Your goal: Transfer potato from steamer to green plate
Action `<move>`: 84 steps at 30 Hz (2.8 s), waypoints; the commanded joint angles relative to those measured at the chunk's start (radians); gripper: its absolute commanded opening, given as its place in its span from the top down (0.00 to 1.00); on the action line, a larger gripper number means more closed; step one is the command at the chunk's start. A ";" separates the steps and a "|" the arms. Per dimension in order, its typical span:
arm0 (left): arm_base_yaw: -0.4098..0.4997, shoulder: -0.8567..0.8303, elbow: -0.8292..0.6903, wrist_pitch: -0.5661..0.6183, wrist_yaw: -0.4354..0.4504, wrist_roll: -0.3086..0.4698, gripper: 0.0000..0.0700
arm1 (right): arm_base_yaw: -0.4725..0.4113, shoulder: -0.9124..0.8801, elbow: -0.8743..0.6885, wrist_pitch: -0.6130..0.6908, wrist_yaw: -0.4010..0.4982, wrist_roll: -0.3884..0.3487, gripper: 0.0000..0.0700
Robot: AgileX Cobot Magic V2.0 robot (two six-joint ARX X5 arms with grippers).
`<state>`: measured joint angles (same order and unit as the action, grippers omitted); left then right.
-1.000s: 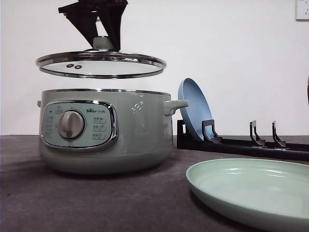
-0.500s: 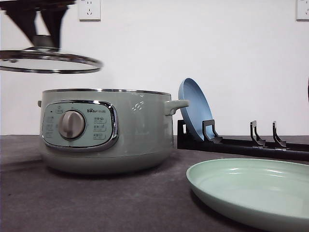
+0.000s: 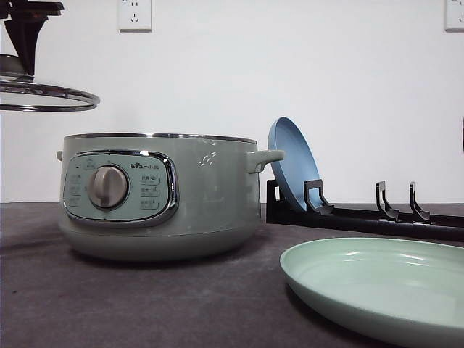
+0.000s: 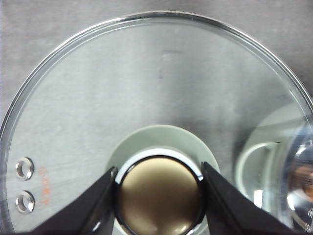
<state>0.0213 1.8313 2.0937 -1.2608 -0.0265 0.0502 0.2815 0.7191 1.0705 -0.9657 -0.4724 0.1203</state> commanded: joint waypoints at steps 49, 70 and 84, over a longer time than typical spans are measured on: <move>-0.001 -0.014 0.042 0.022 -0.001 -0.014 1.00 | 0.429 1.609 1.078 0.109 0.204 -0.364 0.00; -0.001 -0.014 0.042 0.023 0.000 -0.014 1.00 | 0.417 1.595 1.277 -0.067 0.221 -0.308 0.74; -0.001 -0.014 0.042 0.017 0.000 -0.013 1.00 | 0.396 1.238 1.326 -0.395 0.297 -0.258 0.74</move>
<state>0.0193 1.8313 2.0937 -1.2641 -0.0250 0.0387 0.6720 1.9642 2.3860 -1.3334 -0.1799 -0.1554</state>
